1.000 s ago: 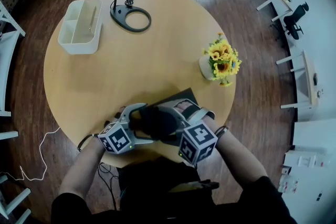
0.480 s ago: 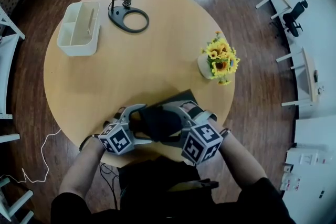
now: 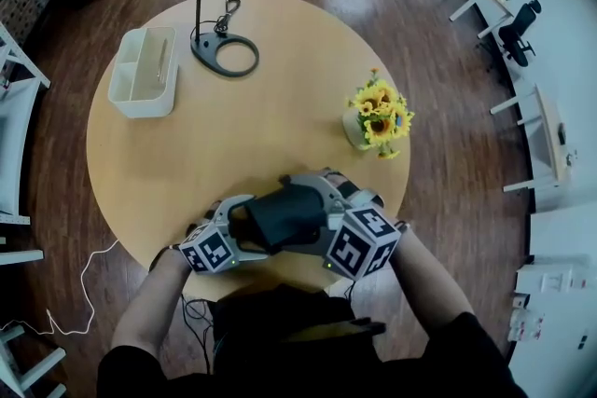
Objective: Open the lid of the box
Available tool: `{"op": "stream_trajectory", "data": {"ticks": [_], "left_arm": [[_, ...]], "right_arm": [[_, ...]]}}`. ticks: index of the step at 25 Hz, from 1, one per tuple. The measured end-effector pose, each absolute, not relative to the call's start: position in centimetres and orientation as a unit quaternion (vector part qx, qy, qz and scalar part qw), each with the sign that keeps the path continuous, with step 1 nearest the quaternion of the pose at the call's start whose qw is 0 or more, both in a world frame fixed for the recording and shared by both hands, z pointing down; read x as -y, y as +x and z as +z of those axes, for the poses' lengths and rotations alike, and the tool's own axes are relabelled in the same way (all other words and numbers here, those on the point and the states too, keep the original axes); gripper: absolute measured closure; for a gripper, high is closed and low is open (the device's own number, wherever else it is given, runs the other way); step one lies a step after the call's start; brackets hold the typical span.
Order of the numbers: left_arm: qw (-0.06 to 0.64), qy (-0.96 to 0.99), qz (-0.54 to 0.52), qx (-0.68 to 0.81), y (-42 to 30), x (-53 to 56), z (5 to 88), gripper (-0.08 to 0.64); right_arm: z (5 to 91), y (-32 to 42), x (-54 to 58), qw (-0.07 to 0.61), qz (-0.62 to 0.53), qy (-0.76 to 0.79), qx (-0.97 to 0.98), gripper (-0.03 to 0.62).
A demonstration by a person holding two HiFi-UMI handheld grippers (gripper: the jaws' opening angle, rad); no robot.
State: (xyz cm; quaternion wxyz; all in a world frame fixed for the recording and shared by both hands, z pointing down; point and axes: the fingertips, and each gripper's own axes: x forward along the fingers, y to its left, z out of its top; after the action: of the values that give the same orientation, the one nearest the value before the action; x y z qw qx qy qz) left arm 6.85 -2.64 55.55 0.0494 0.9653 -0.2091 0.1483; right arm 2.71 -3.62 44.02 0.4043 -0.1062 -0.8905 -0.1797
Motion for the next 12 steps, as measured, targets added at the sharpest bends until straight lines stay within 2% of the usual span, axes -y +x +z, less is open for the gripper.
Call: {"op": "stream_trajectory", "data": {"ticks": [3,6,9,12], "left_arm": [[0.057,0.962,0.156,0.215,6.8,2.8,55.8,-0.008],[0.077,0.959,0.16,0.219,7.0,2.7,56.4,-0.008],[0.08,0.957,0.168,0.221,7.1,2.6,56.6,-0.008],[0.084,0.955,0.177,0.222,7.0,2.7,56.7,-0.006]], "right_arm": [[42.3,1.9,4.7,0.385,-0.174,-0.094,0.902,0.114],[41.2,1.1,6.2,0.364,-0.17,-0.085,0.912,0.178],[41.7,0.2,7.2,0.373,-0.167,-0.085,0.909,0.186],[43.2,-0.4,7.9,0.396,-0.191,-0.102,0.892,0.273]]}}
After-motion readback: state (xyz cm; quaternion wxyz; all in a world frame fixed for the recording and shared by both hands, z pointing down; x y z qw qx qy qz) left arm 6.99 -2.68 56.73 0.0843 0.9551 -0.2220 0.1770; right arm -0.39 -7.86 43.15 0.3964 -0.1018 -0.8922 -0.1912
